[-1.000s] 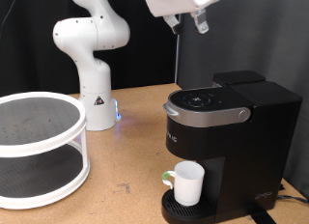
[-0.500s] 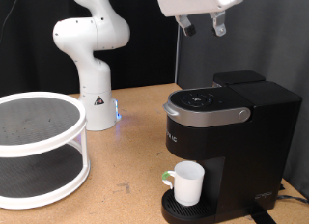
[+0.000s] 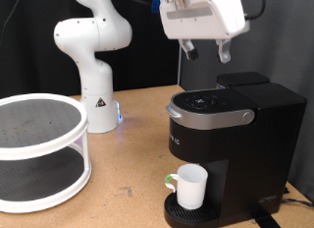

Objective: Make a cup of coffee with the keurig machine

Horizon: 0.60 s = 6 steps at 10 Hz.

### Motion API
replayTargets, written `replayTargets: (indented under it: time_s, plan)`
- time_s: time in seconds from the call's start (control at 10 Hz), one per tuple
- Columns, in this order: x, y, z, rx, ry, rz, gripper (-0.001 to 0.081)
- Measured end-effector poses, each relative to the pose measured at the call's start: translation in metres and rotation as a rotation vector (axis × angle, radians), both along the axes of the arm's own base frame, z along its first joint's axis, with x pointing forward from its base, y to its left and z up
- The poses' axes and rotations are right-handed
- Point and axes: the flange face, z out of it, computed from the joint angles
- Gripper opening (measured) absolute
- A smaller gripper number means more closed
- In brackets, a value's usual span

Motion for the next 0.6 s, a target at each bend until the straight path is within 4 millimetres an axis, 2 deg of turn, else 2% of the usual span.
replayTargets:
  time_s: [0.1,0.2,0.3,0.4,0.6]
  plan:
    - [-0.001,0.001,-0.012,-0.014,-0.006,0.003,0.0803]
    - [-0.003,0.001,-0.023,-0.022,-0.010,0.010,0.0766]
    - [-0.006,0.002,-0.034,-0.029,-0.011,0.018,0.0615]
    - [-0.009,0.002,-0.043,-0.035,-0.008,0.026,0.0615]
    - [-0.014,0.003,-0.060,-0.041,0.001,0.036,0.0324]
